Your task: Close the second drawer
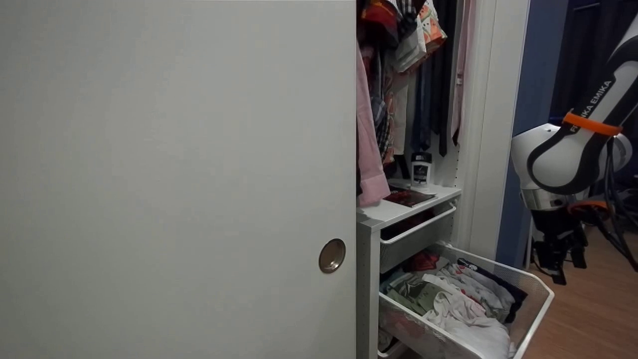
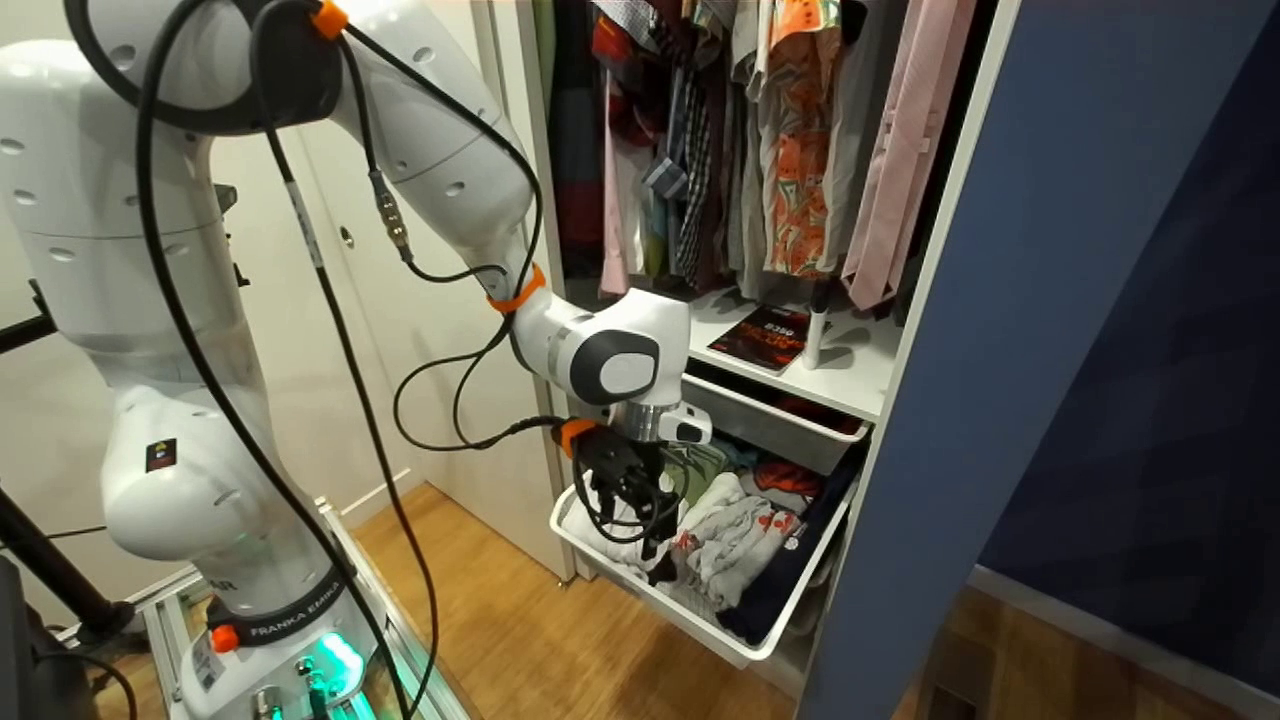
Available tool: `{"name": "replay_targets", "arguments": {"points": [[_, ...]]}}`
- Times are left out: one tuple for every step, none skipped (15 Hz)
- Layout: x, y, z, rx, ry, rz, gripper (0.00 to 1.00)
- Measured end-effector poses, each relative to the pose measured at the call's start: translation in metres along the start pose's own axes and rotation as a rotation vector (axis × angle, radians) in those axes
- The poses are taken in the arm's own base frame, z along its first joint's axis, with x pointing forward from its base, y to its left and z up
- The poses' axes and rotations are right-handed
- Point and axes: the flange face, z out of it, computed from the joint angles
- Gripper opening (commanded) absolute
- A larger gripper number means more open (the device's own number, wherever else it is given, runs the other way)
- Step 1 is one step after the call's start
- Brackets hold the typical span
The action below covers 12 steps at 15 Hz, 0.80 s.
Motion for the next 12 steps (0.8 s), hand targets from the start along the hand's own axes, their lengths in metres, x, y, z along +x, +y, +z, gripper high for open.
{"name": "replay_targets", "arguments": {"points": [[0.0, 0.0, 0.0, 0.0, -0.001, 0.0, 1.0], [0.0, 0.0, 0.001, 0.0, 0.0, 0.0, 1.0], [0.001, -0.002, 0.005, -0.001, -0.001, 0.005, 1.0], [0.002, -0.004, 0.011, -0.005, 0.0, 0.006, 1.0], [0.003, -0.008, 0.021, -0.007, -0.008, 0.007, 1.0], [0.003, -0.011, 0.033, -0.006, -0.025, 0.0, 1.0], [0.003, -0.015, 0.046, -0.004, -0.045, -0.008, 1.0], [0.003, -0.018, 0.059, -0.002, -0.066, -0.014, 1.0], [0.002, -0.02, 0.071, 0.0, -0.089, -0.019, 1.0], [0.001, -0.022, 0.083, 0.001, -0.115, -0.028, 1.0], [0.0, -0.023, 0.094, 0.001, -0.136, -0.036, 1.0], [0.001, -0.024, 0.104, 0.001, -0.153, -0.045, 1.0]]}}
